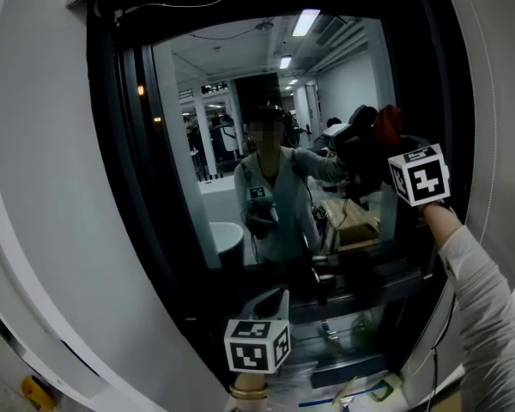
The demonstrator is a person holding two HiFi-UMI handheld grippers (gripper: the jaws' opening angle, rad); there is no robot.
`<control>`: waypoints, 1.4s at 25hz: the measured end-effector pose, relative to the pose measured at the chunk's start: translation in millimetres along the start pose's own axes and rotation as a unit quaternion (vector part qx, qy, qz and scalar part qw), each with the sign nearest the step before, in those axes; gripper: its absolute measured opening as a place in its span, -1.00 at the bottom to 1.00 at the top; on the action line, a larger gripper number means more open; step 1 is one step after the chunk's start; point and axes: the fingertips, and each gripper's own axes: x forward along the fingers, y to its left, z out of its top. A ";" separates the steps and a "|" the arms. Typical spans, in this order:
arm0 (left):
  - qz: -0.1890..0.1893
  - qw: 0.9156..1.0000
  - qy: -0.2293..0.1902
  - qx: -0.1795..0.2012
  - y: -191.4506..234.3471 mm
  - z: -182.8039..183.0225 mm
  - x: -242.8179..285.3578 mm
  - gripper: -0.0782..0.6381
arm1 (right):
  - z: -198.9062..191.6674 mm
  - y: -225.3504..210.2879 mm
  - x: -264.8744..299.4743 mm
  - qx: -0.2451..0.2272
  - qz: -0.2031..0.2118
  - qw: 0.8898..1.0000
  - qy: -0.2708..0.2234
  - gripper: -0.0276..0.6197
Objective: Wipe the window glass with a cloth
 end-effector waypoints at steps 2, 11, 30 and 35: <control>0.004 1.000 0.001 -0.002 4.1 -1.2 -1.7 -0.77 | 3.7 21.0 -9.1 -0.003 0.028 1.000 -0.015 -0.76; 0.033 0.999 0.005 -0.008 23.9 -12.0 -23.6 -0.77 | 26.4 144.4 -45.1 0.026 0.175 0.982 -0.063 -0.76; 0.135 0.990 0.017 -0.037 99.3 -38.9 -96.9 -0.77 | 56.9 402.7 -28.9 0.059 0.324 0.941 -0.072 -0.76; 0.149 0.988 0.024 -0.044 108.0 -46.8 -102.3 -0.77 | 40.2 434.3 -12.8 0.079 0.325 0.942 -0.040 -0.76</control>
